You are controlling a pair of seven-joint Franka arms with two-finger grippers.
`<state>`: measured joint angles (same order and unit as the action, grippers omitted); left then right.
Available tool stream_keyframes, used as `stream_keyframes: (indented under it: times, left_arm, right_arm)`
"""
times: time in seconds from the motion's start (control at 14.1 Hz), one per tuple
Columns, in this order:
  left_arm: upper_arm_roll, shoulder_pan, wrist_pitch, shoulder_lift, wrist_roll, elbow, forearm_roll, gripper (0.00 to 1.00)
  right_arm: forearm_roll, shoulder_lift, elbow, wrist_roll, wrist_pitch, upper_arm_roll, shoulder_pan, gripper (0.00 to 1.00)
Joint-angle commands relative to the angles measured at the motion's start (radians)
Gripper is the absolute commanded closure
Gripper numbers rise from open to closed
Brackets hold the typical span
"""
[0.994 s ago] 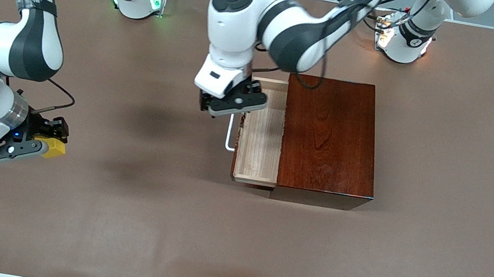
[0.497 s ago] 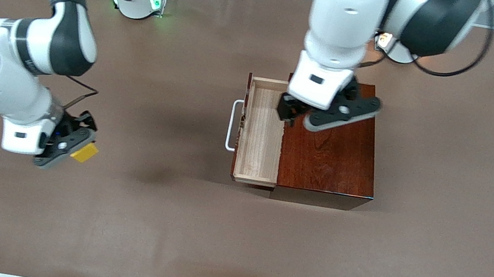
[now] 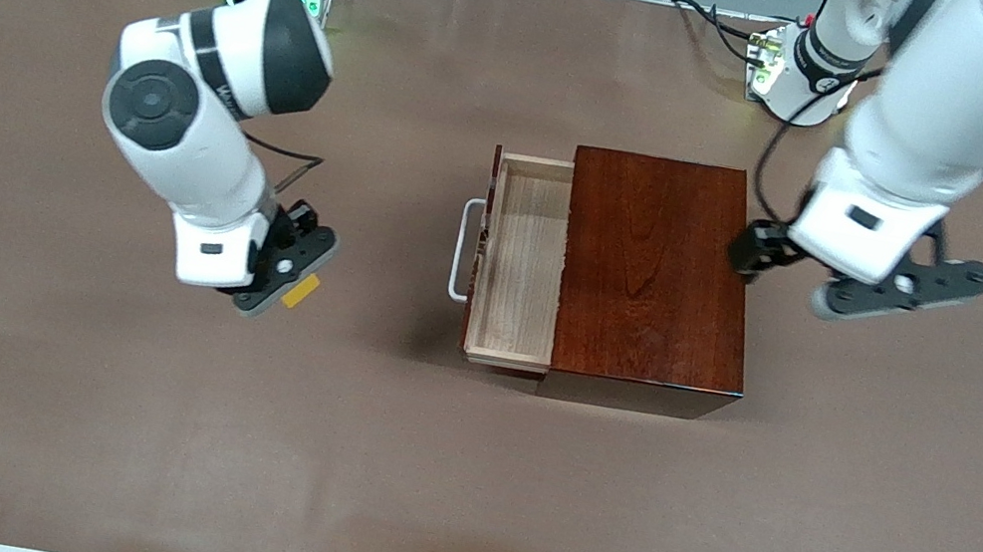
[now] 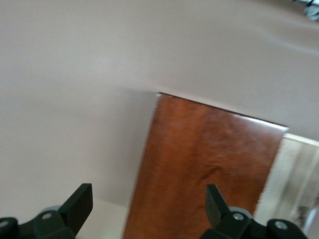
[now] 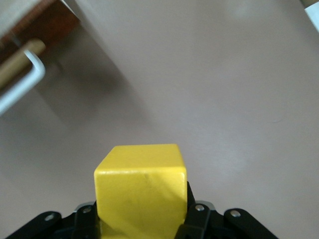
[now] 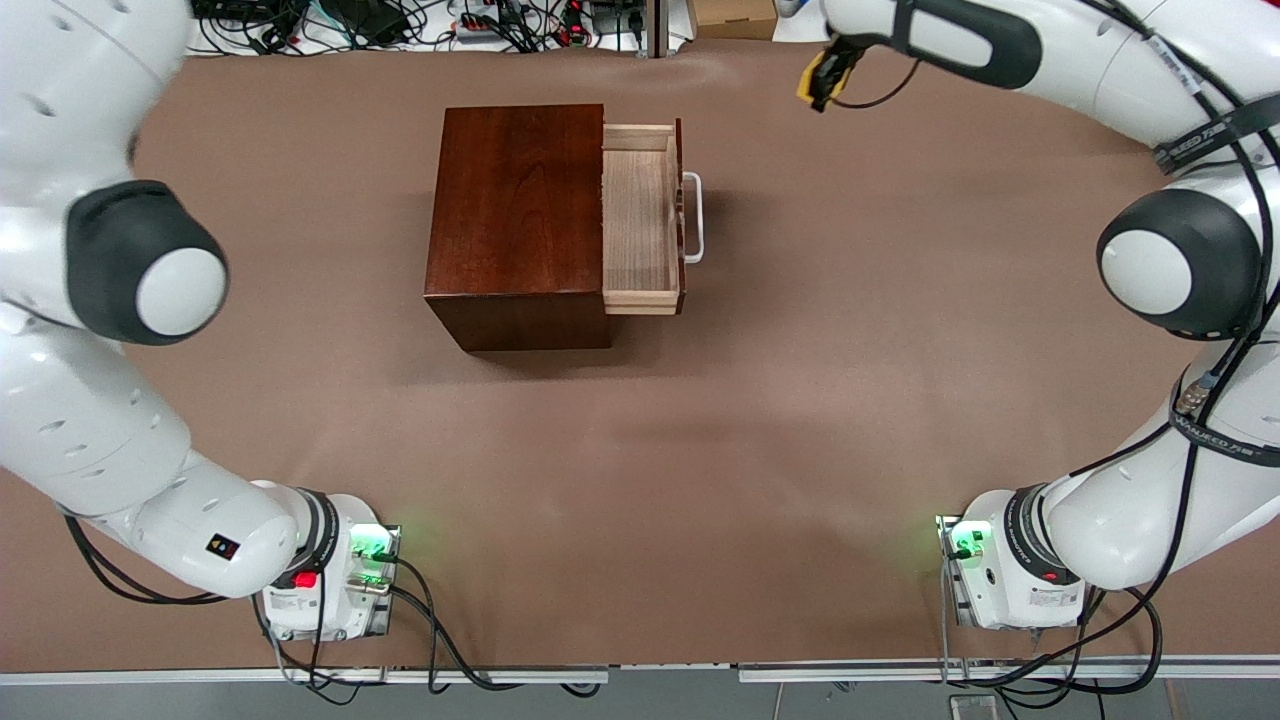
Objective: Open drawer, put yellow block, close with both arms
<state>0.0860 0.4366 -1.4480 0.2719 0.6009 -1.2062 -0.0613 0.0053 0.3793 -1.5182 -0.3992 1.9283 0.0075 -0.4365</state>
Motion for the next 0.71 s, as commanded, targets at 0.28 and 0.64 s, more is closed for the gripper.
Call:
stream_keyframes:
  times: [0.28, 0.64]
  left_arm:
    - [-0.014, -0.177, -0.002, -0.105, -0.306, -0.131, 0.004, 0.0]
    - [-0.014, -0.268, 0.02, -0.129, -0.397, -0.151, 0.008, 0.0]
  right_arm:
    - [0.01, 0.015, 0.021, 0.413, -0.009, -0.009, -0.165, 1.0]
    - [0.048, 0.049, 0.05, 0.54, -0.006, -0.011, -0.232, 1.0]
